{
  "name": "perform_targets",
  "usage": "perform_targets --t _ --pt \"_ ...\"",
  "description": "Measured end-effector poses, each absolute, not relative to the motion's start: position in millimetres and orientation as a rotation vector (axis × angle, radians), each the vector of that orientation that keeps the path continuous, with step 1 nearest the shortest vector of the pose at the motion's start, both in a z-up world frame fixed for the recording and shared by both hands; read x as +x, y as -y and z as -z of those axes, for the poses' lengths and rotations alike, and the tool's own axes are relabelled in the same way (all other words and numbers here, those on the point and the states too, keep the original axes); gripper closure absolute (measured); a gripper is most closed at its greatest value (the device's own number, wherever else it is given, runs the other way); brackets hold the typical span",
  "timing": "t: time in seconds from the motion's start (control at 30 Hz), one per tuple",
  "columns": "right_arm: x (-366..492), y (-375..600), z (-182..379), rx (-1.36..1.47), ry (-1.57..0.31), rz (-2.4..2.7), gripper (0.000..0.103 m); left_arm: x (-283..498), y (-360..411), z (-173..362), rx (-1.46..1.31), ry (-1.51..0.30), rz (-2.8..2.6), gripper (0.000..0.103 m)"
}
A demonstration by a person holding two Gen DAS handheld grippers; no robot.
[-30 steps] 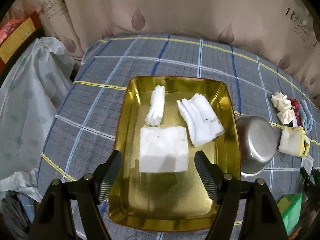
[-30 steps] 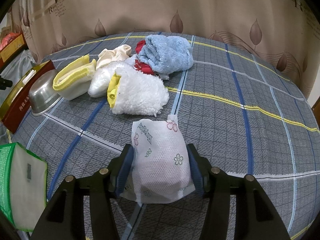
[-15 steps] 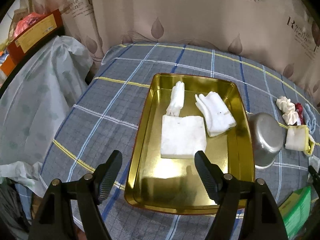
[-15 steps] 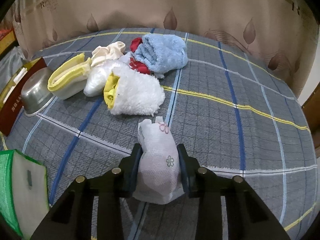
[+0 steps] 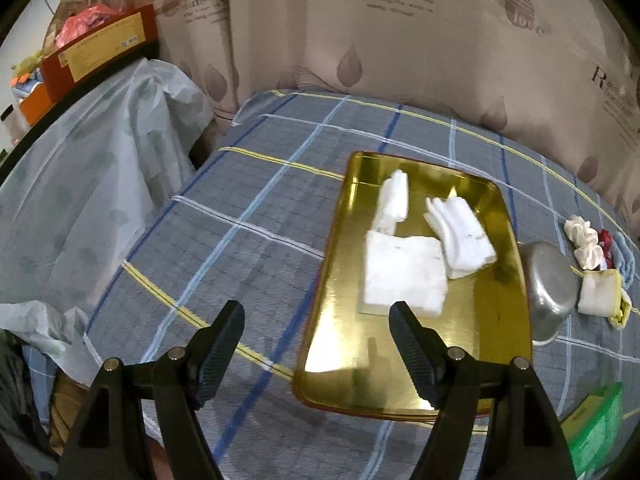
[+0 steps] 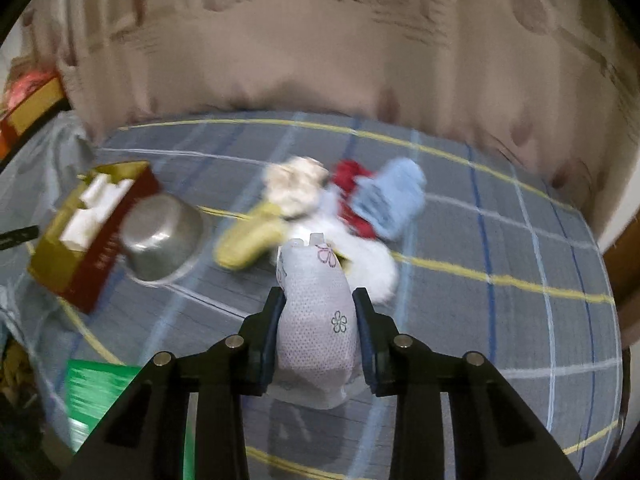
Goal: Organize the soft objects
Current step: 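Carry the wipe packet to the gold tray and open the right gripper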
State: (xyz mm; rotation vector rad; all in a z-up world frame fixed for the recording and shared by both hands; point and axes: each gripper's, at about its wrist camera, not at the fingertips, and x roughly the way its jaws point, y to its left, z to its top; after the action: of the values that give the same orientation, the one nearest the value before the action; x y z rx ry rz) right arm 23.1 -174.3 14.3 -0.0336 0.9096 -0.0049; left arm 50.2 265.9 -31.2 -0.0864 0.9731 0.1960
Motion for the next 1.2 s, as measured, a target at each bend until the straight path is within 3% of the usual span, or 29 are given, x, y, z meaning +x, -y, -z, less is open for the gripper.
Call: perform_targets --t 0.43,1.2 --pt "57.2 47.8 -52.9 -0.089 -0.897 -0.303 0.072 46.1 -281.5 23.4 -0.09 -0.959 -0.238 0.026" --pt "115.5 -127.4 23.7 -0.213 -1.063 -0.524 0.068 40.4 -335.6 15.6 -0.188 -0.977 -0.327 0.026"
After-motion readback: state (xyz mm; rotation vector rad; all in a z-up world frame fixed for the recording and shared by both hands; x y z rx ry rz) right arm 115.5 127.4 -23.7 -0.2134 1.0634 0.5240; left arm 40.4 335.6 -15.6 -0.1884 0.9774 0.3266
